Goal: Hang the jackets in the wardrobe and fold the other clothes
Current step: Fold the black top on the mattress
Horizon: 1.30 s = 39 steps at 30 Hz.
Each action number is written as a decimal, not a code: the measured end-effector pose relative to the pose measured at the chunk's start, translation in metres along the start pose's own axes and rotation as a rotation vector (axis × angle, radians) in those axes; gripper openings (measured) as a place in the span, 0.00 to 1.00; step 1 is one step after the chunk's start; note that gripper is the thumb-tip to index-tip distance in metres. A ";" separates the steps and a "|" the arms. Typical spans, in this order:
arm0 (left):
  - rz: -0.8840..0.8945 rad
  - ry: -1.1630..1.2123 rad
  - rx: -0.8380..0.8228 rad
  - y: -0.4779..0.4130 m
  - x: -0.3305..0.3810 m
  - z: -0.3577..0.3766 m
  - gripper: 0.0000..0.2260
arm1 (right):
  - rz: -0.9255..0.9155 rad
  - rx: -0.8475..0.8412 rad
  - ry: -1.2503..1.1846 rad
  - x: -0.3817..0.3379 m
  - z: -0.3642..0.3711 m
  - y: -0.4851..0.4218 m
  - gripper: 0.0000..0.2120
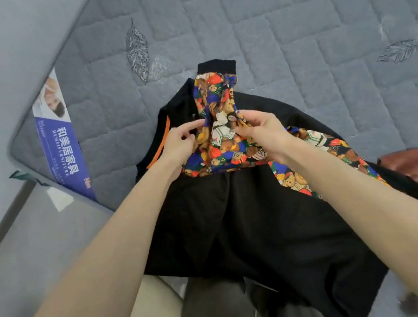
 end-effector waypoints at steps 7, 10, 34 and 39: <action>-0.203 0.205 0.024 0.061 -0.061 -0.028 0.11 | -0.385 -0.344 0.692 0.004 0.066 0.068 0.19; -0.419 0.516 0.074 0.100 -0.099 -0.031 0.16 | -0.502 -0.595 1.363 0.059 0.098 0.091 0.21; -0.216 -0.318 0.356 0.150 -0.160 -0.004 0.28 | 0.430 0.138 -0.352 0.126 -0.028 0.025 0.22; -0.402 0.020 0.068 0.094 -0.154 0.055 0.33 | 0.462 0.044 -0.451 0.111 -0.017 0.011 0.17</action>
Point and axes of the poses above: each hand's wrist, its own y-axis away from the middle knuckle, its own z-axis out of the palm, x = y × z, the point moved 9 cm from there along -y, towards the middle knuckle, and after that the axes turned 4 degrees about y, right-handed, at the moved point
